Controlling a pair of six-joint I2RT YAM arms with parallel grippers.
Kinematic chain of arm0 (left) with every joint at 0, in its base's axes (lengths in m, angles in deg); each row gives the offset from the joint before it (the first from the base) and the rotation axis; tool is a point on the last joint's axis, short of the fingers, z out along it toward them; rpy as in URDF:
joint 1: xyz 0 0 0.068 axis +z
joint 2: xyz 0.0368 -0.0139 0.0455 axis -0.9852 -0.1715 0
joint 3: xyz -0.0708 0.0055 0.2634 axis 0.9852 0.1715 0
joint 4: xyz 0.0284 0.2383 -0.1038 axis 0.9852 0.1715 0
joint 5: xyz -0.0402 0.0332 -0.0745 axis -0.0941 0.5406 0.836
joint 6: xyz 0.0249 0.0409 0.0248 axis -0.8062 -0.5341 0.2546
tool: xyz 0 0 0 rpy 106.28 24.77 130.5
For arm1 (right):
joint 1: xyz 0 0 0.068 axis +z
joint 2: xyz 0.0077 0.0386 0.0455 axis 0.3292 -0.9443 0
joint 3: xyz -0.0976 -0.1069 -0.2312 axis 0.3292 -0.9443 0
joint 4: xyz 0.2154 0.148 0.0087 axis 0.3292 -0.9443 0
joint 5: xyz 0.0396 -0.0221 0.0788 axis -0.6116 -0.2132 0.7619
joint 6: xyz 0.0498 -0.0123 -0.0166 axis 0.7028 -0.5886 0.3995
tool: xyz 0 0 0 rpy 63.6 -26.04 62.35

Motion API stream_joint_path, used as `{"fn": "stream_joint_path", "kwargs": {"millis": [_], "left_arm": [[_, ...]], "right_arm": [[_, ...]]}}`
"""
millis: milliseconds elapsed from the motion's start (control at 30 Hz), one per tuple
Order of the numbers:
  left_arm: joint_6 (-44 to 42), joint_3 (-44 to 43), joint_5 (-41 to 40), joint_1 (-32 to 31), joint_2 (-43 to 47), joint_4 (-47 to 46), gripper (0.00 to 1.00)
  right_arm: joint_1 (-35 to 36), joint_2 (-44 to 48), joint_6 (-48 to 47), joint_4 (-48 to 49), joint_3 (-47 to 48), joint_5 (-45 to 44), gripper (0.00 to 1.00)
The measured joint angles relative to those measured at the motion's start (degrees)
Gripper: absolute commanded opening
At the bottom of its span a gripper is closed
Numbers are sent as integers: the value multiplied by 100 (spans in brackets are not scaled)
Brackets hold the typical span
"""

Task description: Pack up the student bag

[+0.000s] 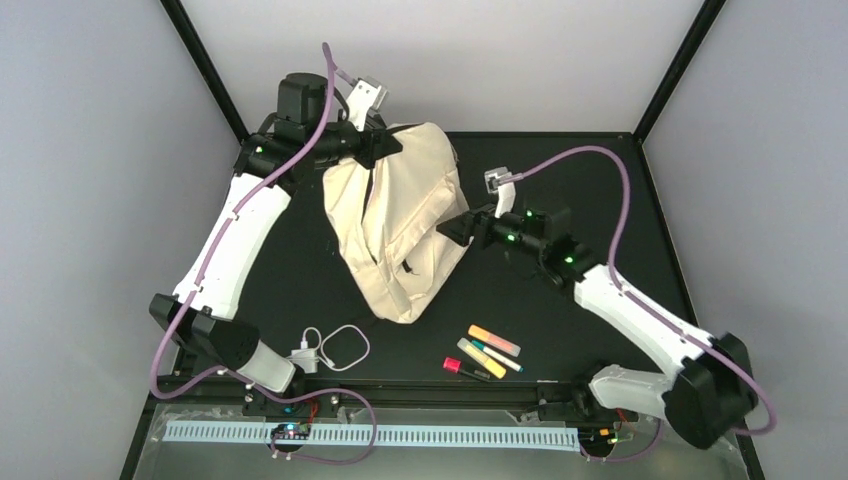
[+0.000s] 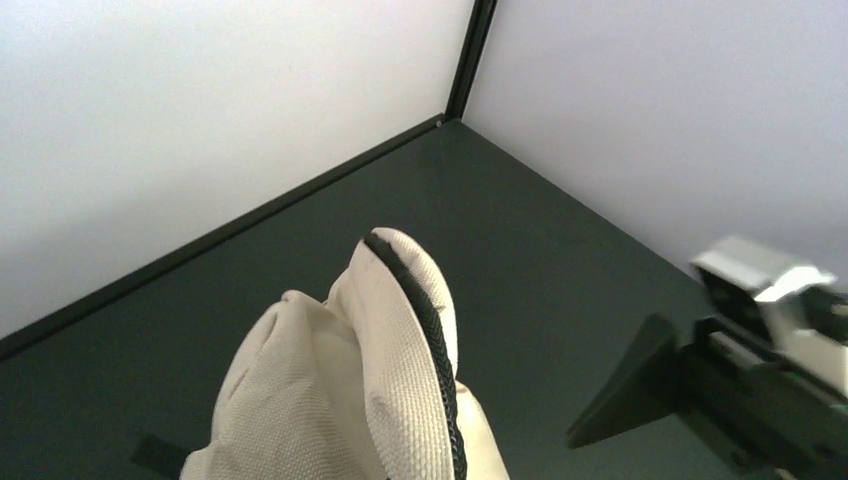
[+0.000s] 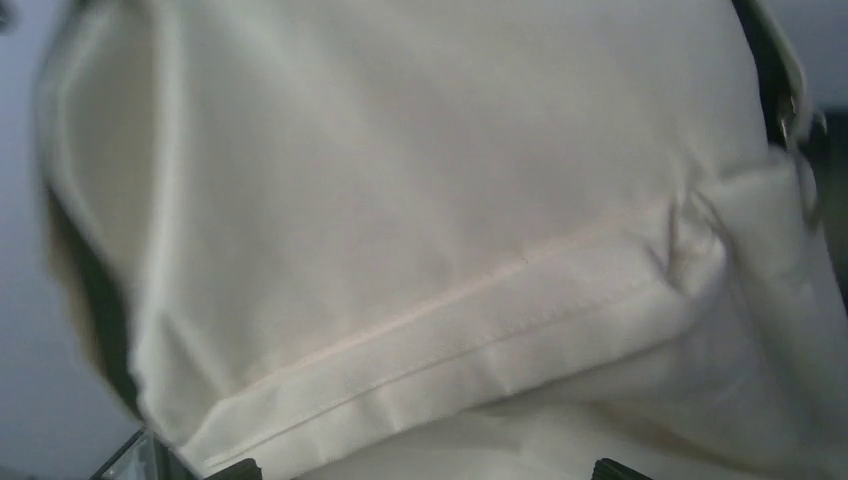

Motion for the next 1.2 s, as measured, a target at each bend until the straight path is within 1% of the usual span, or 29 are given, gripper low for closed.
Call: {"fn": "stream_joint_path", "kwargs": {"millis": [100,233,333,367,400,433,500,533,600,633,667,700,733,767,900,1033,1133,1200], "left_arm": [[17,413,7,2,42,-297,2],[15,730,44,17,162,-551,1],[4,789,83,28,229,-592,1],[-2,789,94,28,232,-595,1],[-15,789,111,28,232,-597,2],[-22,789,122,28,232,-599,2],[-48,789,140,31,232,-601,1],[-68,787,142,33,232,-603,2],[-114,789,140,39,232,-599,2],[-140,789,131,50,232,-597,12],[-175,796,116,83,232,-619,37],[-212,826,103,136,240,-667,66],[-278,866,101,181,254,-704,90],[-341,920,98,247,271,-723,98],[-782,1071,-98,599,330,-577,99],[-1211,1121,-304,1075,459,-109,99],[-1447,1165,-326,1853,750,284,99],[-1565,1349,-326,2306,1032,420,99]], "right_arm": [[0,-557,868,155,-146,-76,88],[63,-1167,1788,662,-278,35,86],[140,-1672,2221,1010,11,195,80],[162,-1851,2371,1145,129,254,74],[179,-2031,2529,1296,236,321,62],[188,-2175,2640,1403,308,369,42],[197,-2465,2879,1685,409,492,12],[203,-2597,3008,1805,442,555,3],[205,-2767,3136,1915,568,678,1],[210,-2830,3206,1937,669,713,1],[210,-2874,3244,1954,758,739,1],[210,-2881,3281,1974,809,737,1],[210,-2879,3320,2009,835,715,1],[210,-2872,3355,2059,841,680,1],[234,-2870,3499,2238,841,452,1],[240,-2868,3611,2350,841,267,1],[240,-2868,3679,2365,841,133,1],[243,-2876,3740,2378,846,37,1]]}}
